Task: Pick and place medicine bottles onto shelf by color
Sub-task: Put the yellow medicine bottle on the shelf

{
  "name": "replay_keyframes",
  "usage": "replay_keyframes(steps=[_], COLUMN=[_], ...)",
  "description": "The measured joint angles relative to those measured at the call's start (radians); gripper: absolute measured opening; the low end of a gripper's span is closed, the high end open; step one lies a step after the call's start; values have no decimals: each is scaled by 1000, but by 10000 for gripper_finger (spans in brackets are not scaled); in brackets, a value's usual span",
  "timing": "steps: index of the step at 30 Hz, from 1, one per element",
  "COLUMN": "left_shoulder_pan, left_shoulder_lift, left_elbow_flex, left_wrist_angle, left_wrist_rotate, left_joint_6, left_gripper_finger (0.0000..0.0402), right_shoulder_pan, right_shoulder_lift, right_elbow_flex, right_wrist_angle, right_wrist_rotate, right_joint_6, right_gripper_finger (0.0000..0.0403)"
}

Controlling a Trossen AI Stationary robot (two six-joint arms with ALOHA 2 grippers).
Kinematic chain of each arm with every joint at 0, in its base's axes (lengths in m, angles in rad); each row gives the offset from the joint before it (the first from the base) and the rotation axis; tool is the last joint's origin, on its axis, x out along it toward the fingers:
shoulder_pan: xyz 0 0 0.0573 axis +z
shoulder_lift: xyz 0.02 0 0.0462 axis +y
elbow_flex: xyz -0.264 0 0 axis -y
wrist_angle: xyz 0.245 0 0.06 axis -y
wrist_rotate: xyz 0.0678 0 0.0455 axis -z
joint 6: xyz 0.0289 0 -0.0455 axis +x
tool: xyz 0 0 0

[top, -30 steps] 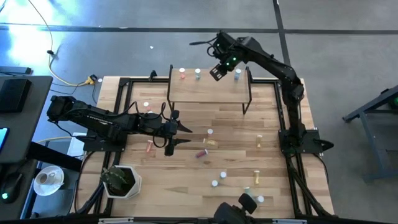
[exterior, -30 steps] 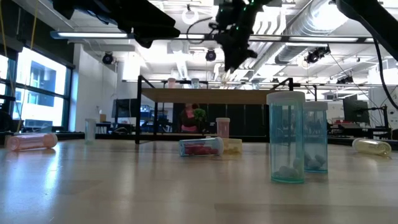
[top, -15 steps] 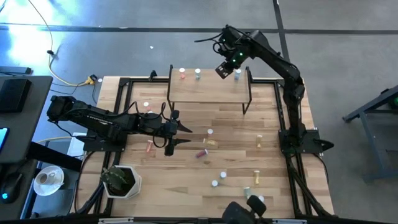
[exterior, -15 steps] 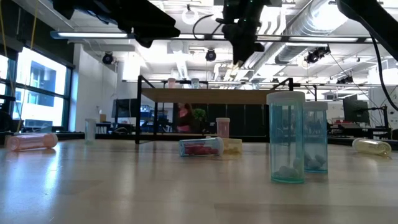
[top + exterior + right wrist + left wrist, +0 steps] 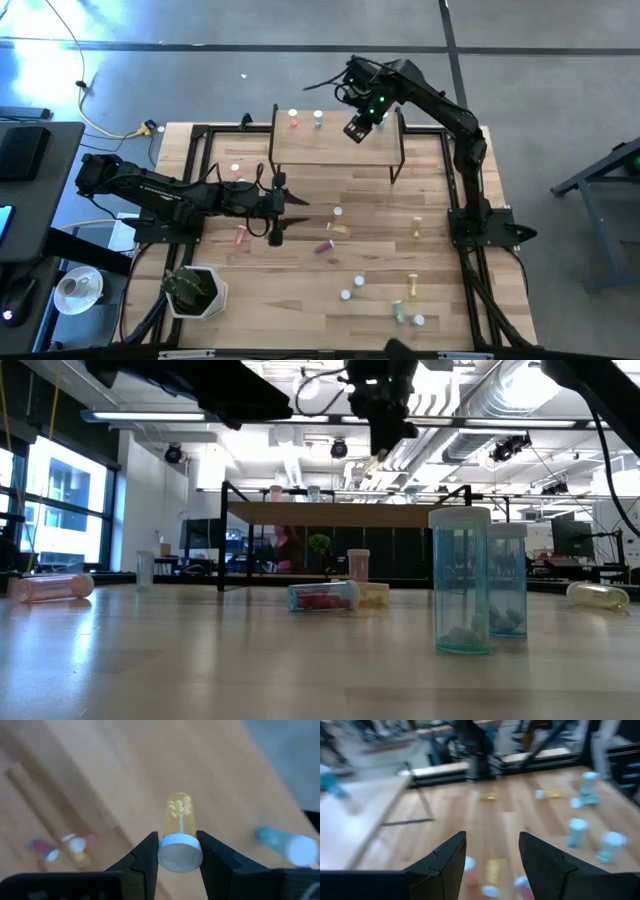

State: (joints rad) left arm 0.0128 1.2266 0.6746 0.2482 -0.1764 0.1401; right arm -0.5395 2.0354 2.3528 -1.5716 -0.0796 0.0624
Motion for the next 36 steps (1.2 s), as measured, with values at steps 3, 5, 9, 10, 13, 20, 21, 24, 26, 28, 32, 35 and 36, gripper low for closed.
replay_keyframes(steps=[3,5,9,10,13,20,21,24,26,28,32,35,36], left_shoulder_pan=[2,12,40,45,57,60,60,60,60,60,60,60,60], left_shoulder_lift=[0,0,0,0,0,0,0,0,0,0,0,0,0], left_elbow_flex=[0,0,0,0,0,0,0,0,0,0,0,0,0], left_wrist_angle=[46,67,67,66,66,137,149,177,187,200,205,214,216], left_wrist_rotate=[-116,-155,-131,-120,-83,-79,-78,-78,-81,-93,-97,-99,-100], left_joint_6=[51,76,73,67,40,-6,-7,-9,-9,-9,-9,-9,-7], left_gripper_finger=[174,174,174,174,174,175,174,174,175,175,175,174,175], right_shoulder_pan=[36,62,120,136,183,271,281,302,313,324,340,345,346], right_shoulder_lift=[-1,-2,-3,-3,-3,-3,-3,-3,-3,-4,-4,-4,-4], right_elbow_flex=[1,2,2,2,2,2,2,2,2,3,3,3,3], right_wrist_angle=[0,0,0,0,0,48,61,93,109,129,149,149,148], right_wrist_rotate=[-87,-139,-231,-257,-316,-319,-318,-318,-318,-322,-333,-337,-339], right_joint_6=[-33,-60,-117,-131,-160,-168,-168,-146,-141,-140,-134,-106,-105], right_gripper_finger=[103,103,103,103,103,103,103,103,103,103,103,103,103])
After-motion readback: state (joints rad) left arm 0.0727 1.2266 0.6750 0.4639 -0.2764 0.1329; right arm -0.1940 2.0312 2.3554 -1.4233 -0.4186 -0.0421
